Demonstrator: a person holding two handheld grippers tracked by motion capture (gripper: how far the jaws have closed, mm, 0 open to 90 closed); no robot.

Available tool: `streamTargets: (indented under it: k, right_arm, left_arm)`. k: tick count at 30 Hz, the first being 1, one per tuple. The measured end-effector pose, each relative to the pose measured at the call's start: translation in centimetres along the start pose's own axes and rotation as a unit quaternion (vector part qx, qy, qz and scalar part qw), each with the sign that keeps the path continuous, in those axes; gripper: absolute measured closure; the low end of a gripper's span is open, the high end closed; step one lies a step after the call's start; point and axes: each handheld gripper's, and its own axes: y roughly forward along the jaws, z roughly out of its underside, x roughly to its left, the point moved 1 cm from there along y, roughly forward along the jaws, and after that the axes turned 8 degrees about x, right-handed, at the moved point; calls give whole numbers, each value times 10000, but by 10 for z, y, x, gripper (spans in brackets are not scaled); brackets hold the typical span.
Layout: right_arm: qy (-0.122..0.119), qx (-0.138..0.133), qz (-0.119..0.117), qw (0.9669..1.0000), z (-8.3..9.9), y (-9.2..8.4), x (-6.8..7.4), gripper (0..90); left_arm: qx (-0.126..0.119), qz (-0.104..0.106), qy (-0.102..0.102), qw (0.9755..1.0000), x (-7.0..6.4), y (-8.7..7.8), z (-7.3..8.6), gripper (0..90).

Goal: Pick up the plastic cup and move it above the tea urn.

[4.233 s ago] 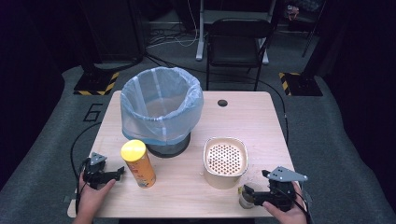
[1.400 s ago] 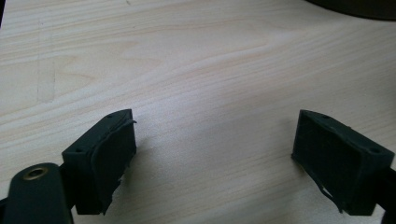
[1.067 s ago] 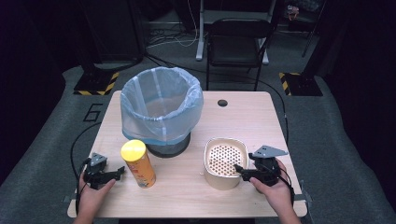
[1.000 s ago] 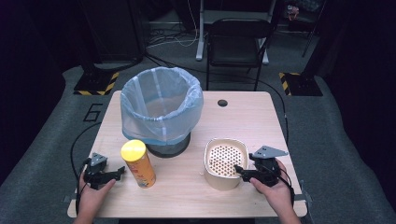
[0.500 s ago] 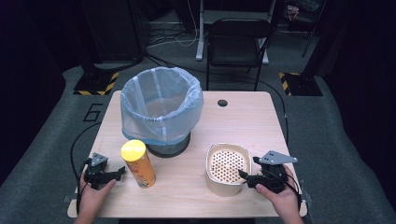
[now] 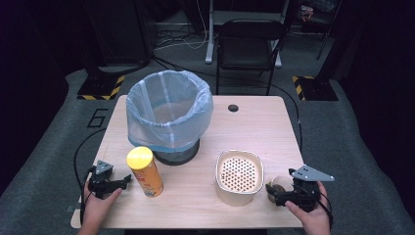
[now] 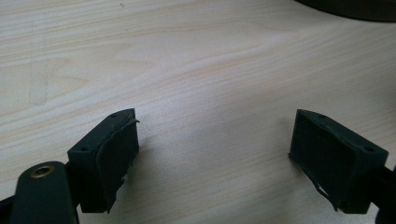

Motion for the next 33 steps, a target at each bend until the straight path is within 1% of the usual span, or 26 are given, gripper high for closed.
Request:
streamTargets:
  k: [1,3,4,5,6,7,10,11,12,13,14,15,19,20,21,23,24,25,26,27,28,29,32,33]
  right_arm:
    - [2,48,64,10000,4,1,0,0]
    - [-13,74,79,9999,7,2,1,0]
    - [-54,99,149,9998,12,4,2,0]
    - [-71,114,195,9997,14,6,1,0]
    - [-92,130,224,9996,16,7,0,0]
    - [-86,132,301,9994,17,9,-3,0]
    - [133,225,313,9992,23,18,-11,9]
    - [171,246,331,9990,26,22,-12,35]
    - [171,246,331,9990,26,22,-12,35]
    - [192,282,323,9989,30,27,-13,113]
    - [192,282,323,9989,30,27,-13,113]
    - [199,283,333,9988,34,31,-13,161]
    - [210,434,322,9983,39,38,-12,169]
    - [188,455,316,9983,39,39,-11,177]
    - [146,467,326,9983,40,41,-11,205]
    - [104,454,398,9981,40,41,-11,246]
    - [149,404,421,9982,40,41,-10,259]
    - [139,417,395,9983,40,40,-11,259]
    - [164,416,424,9981,39,40,-11,261]
    - [230,384,396,9982,39,40,-11,264]
    - [248,414,363,9982,39,39,-11,268]
    - [206,422,410,9981,40,39,-12,272]
    - [232,420,417,9980,39,38,-11,277]
    - [179,387,428,9982,39,36,-12,286]
  left_arm:
    - [-1,1,-2,10000,0,0,0,151]
    - [-3,1,-4,10000,0,0,0,151]
    - [-1,-1,-1,10000,0,0,0,151]
    - [2,0,-1,10000,0,0,0,150]
    - [-5,1,-7,10000,0,0,0,151]
    - [-2,1,-3,10000,0,0,0,150]
    - [-6,2,-9,10000,0,0,0,150]
    - [-4,1,-4,10000,0,0,0,150]
    - [-4,1,-4,10000,0,0,0,150]
    - [-5,3,-7,10000,0,0,0,151]
    - [-5,3,-7,10000,0,0,0,150]
    - [-10,8,-5,10000,0,0,0,150]
    - [-28,9,-12,10000,0,1,0,150]
    - [-28,7,-10,10000,0,1,0,150]
    - [-26,8,-9,10000,0,1,0,150]
    - [-26,9,-8,10000,0,1,0,150]
    - [-28,8,-10,10000,0,1,0,151]
    - [-25,10,-10,10000,0,1,0,150]
    - [-27,8,-9,10000,0,1,0,150]
    - [-24,11,-7,10000,0,1,0,150]
    - [-27,8,-11,10000,0,1,0,150]
    - [-26,8,-9,10000,0,1,0,150]
    - [-25,9,-9,10000,0,1,0,150]
    - [-25,8,-9,10000,0,1,0,150]
